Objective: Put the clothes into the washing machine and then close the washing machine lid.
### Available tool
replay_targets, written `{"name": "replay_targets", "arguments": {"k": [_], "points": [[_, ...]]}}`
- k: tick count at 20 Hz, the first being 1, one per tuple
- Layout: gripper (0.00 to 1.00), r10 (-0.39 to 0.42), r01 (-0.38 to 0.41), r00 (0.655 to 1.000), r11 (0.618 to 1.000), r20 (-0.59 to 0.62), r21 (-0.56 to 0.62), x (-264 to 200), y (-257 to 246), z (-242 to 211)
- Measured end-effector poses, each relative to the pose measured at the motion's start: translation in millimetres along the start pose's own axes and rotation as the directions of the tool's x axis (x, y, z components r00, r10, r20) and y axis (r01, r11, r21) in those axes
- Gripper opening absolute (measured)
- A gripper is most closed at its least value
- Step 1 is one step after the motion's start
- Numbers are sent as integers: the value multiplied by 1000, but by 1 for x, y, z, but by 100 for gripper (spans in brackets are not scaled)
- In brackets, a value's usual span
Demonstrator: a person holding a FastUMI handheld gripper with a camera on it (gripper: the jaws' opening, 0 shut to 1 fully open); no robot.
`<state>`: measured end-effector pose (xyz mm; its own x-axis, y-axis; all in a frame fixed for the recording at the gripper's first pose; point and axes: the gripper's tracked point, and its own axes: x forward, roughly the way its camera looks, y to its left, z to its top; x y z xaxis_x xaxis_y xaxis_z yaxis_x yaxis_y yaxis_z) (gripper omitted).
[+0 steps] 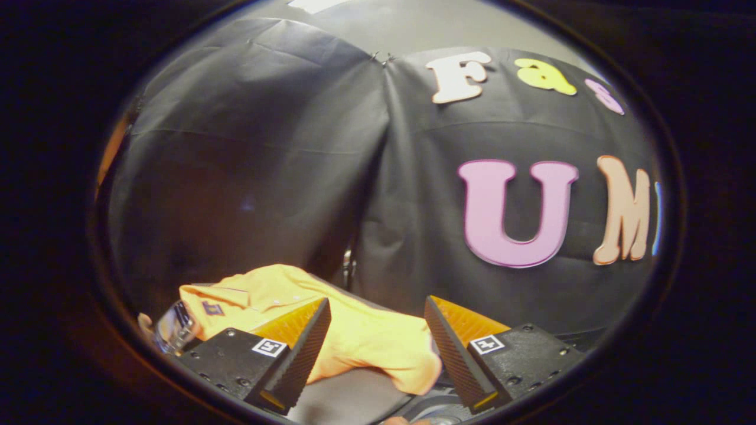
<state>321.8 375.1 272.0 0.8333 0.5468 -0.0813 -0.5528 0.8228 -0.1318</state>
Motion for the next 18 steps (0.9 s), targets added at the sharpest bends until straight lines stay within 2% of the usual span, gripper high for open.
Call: {"name": "replay_targets", "arguments": {"k": [3,7,12,15,17,18], "points": [[97,87,-82,989,996,-121,47,19,43,-11],[97,156,-134,949,986,-274,97,34,73,-31],[98,157,-149,905,987,-396,51,44,82,-59],[98,165,-173,865,985,-475,28,42,82,-84],[99,180,-161,863,984,-472,81,44,86,-83],[95,188,-147,843,982,-504,121,39,88,-88]]}}
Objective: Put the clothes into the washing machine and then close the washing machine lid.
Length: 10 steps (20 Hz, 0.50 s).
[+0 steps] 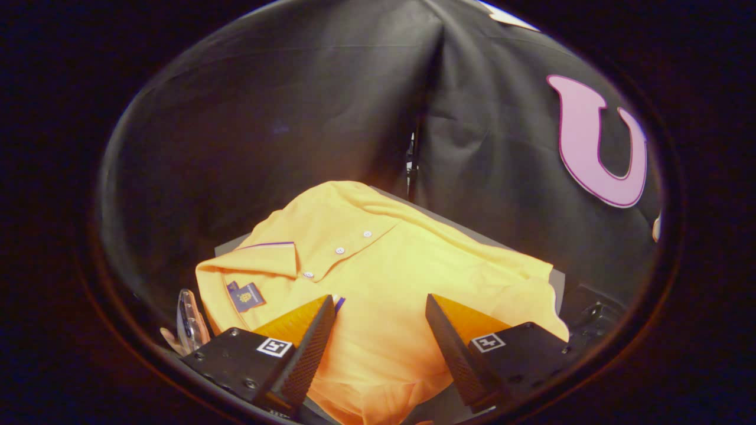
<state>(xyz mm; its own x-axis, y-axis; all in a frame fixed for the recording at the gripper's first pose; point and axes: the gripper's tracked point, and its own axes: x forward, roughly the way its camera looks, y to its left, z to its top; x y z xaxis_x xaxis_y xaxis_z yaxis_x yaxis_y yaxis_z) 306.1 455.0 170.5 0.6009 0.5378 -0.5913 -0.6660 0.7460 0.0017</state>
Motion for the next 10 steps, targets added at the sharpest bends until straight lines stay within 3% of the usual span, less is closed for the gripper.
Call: {"name": "replay_targets", "arguments": {"k": [2,5,10], "points": [[93,-7,7,1000,1000,12,16,1,-2,4],[79,13,-12,1000,1000,13,-9,0,6,6],[4,35,-35,999,999,21,-15,2,21,5]]}}
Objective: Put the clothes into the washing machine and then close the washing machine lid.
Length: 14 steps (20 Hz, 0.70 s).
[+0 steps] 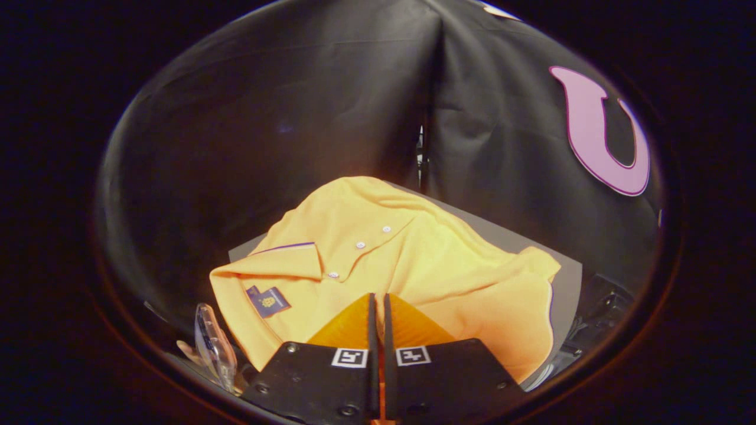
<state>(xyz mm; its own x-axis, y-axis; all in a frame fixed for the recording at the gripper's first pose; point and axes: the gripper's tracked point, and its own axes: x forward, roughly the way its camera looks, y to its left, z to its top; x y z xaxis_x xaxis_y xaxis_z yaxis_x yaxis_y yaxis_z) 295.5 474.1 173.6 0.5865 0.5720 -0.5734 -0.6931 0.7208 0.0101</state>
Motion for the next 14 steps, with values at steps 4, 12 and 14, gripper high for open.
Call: {"name": "replay_targets", "arguments": {"k": [4,12,14], "points": [[0,-30,31,998,1000,63,-7,-13,-7,10],[0,-342,332,919,939,194,87,-32,-31,35],[0,-445,431,872,895,203,112,-37,-36,45]]}}
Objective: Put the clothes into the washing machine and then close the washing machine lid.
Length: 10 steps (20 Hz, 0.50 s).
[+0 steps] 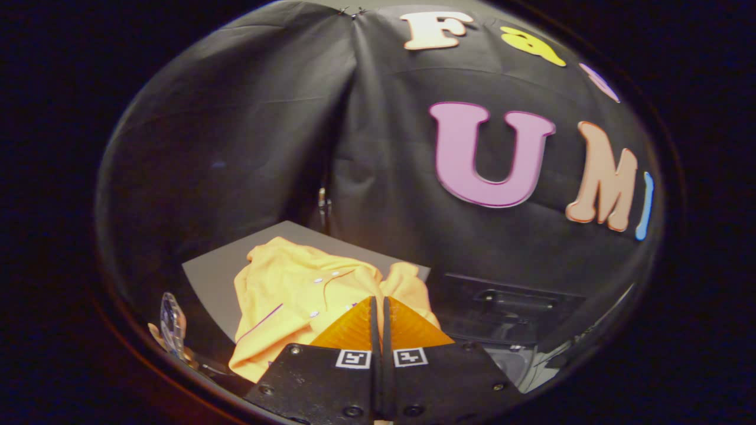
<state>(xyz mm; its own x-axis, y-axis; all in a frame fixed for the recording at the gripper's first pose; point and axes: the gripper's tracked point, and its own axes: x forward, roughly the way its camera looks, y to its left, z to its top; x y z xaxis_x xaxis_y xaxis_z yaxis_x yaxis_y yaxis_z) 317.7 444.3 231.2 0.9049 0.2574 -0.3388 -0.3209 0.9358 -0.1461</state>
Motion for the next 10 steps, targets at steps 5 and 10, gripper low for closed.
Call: {"name": "replay_targets", "arguments": {"k": [5,10], "points": [[0,-232,229,972,972,46,55,0,-3,3],[0,-359,353,930,932,80,85,-9,4,12]]}}
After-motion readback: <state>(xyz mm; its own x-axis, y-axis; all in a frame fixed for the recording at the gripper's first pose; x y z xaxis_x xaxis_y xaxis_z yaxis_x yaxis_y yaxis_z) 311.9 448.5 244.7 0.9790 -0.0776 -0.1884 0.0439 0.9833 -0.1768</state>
